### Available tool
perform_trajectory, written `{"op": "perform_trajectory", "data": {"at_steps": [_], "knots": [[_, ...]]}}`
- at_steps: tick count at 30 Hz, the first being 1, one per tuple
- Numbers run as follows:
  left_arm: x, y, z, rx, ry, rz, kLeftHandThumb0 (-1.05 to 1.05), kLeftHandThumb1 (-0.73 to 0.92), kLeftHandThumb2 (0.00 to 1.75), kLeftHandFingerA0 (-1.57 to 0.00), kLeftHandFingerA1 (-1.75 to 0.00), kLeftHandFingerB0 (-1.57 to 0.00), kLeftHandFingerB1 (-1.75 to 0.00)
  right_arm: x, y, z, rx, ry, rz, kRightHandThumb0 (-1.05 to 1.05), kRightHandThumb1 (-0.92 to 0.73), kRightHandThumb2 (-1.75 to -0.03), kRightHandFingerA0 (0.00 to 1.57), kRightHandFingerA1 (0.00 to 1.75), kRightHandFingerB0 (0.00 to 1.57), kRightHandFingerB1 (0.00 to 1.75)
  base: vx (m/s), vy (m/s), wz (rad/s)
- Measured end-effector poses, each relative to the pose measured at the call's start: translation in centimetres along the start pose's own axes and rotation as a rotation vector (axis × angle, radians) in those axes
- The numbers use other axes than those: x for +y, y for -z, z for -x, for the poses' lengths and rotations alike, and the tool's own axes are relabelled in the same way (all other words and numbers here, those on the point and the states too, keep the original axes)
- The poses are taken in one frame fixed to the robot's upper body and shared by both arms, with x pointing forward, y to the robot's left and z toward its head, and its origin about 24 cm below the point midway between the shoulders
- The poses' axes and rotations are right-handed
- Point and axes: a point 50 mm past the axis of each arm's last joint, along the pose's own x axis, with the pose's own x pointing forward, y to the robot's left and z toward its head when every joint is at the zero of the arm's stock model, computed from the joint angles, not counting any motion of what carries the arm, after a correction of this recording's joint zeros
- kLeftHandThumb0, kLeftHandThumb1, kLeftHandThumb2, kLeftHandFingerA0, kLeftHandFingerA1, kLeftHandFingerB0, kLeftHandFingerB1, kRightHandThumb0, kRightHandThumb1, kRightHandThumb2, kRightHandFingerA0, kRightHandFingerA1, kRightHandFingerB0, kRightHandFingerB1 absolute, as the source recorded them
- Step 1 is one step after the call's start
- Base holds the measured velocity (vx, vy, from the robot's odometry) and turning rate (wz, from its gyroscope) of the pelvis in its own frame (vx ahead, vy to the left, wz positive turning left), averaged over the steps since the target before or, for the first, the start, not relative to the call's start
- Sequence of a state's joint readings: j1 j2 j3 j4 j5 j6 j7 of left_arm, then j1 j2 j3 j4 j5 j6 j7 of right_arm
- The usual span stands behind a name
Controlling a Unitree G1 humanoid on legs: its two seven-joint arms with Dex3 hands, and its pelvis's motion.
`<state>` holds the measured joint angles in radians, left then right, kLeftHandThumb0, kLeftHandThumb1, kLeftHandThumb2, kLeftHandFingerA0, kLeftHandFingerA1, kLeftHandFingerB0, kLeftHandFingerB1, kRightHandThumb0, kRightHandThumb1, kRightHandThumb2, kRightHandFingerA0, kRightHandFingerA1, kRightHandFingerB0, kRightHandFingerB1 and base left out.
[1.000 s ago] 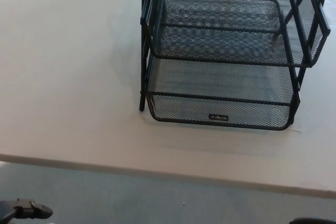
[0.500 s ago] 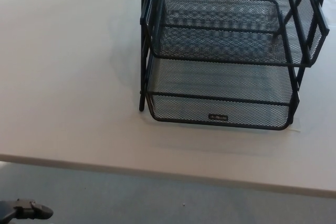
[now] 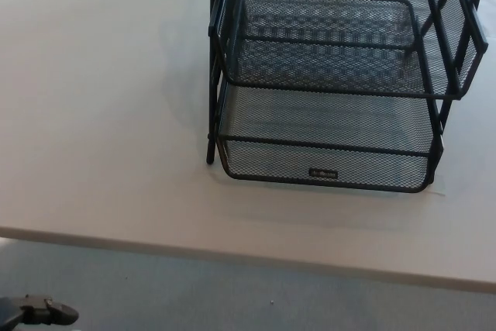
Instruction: A balck drawer is kept on the middle of the table and the robot uses its right hand to push it back away from the robot
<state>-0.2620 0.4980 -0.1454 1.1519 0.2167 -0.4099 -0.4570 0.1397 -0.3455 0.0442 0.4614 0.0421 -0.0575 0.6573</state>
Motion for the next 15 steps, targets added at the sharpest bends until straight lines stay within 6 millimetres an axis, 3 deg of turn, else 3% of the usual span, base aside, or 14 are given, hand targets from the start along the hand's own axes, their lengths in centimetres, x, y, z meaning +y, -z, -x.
{"op": "perform_trajectory", "data": {"at_steps": [1, 10, 11, 13, 14, 15], "knots": [[-0.02, 0.0, -0.01, 0.001, 0.001, -0.001, -0.63, 0.64, 0.62, -0.46, -0.37, -0.39, -0.34, -0.16, 0.12, -0.05, 0.002, 0.011, 0.0, -0.63, -0.8, -0.65, 0.6, 0.43, 0.49, 0.39, 0.0, 0.0, 0.0], [-0.02, 0.03, 0.0, 0.002, 0.001, 0.0, -0.62, 0.64, 0.62, -0.47, -0.37, -0.4, -0.35, -0.4, 0.56, -0.57, 0.019, 0.048, 0.05, -0.63, -0.8, -0.65, 0.61, 0.43, 0.5, 0.39, 0.0, 0.0, 0.0], [-0.01, 0.03, 0.0, 0.002, 0.001, 0.0, -0.59, 0.54, 0.92, -0.41, -0.53, -0.26, -0.45, -0.39, 0.49, -0.63, 0.019, 0.049, 0.057, -0.63, -0.81, -0.65, 0.61, 0.42, 0.5, 0.38, 0.0, 0.0, 0.0], [-0.01, 0.02, 0.0, 0.002, 0.001, 0.0, -0.59, 0.54, 0.92, -0.41, -0.53, -0.26, -0.45, -0.35, 0.39, -0.73, 0.027, 0.044, 0.084, -0.63, -0.81, -0.65, 0.61, 0.42, 0.5, 0.38, 0.0, 0.0, 0.0], [-0.01, 0.02, 0.0, 0.002, 0.001, 0.0, -0.63, 0.65, 0.62, -0.46, -0.36, -0.39, -0.34, -0.34, 0.37, -0.75, 0.03, 0.042, 0.091, -0.65, -0.72, -0.68, 0.6, 0.45, 0.46, 0.39, 0.0, 0.0, 0.0], [-0.01, 0.01, -0.01, 0.002, 0.002, 0.0, -0.63, 0.65, 0.62, -0.46, -0.36, -0.39, -0.34, -0.27, 0.34, -0.82, 0.038, 0.035, 0.11, -0.65, -0.72, -0.68, 0.6, 0.45, 0.46, 0.39, 0.0, 0.0, 0.0]]}}
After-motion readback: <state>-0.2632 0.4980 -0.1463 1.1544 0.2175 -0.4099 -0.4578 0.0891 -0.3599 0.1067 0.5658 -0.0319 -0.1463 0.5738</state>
